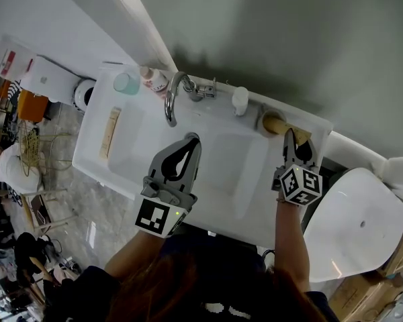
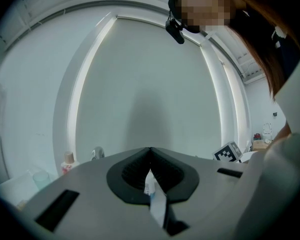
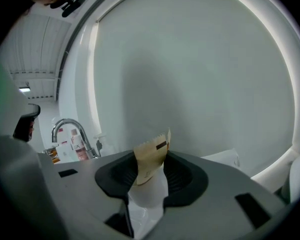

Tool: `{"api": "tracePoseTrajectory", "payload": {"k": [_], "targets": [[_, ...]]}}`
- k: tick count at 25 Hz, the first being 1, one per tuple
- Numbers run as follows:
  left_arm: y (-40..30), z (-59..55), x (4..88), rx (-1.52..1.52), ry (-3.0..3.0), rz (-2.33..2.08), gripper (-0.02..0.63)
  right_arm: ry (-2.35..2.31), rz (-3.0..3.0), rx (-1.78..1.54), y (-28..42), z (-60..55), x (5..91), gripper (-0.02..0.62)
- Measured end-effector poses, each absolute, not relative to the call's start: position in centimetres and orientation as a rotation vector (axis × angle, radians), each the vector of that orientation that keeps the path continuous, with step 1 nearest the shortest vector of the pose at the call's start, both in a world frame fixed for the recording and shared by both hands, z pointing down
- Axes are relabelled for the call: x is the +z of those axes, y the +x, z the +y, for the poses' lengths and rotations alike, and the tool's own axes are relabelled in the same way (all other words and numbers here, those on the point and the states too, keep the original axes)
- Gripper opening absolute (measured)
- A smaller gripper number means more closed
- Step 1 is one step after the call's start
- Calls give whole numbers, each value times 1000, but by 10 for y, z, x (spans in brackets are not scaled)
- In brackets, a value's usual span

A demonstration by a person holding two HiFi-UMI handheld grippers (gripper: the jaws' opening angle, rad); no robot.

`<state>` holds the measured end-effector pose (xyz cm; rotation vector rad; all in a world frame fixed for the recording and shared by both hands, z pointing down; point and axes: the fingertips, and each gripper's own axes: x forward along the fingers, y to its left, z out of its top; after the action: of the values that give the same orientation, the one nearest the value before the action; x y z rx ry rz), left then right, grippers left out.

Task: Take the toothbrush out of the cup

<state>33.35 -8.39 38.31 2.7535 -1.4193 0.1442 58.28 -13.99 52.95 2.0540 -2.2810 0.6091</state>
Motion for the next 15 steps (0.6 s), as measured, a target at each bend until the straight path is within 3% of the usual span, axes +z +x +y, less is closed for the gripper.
{"api": "tracePoseTrajectory", "payload": {"k": [7, 15], "targets": [[338, -85, 380, 140, 2768, -1402, 15, 2059, -2321, 588, 581, -141, 519, 73], [345, -88, 371, 103, 2808, -1391, 15, 2050, -2426, 526, 582, -139, 482, 44]]}}
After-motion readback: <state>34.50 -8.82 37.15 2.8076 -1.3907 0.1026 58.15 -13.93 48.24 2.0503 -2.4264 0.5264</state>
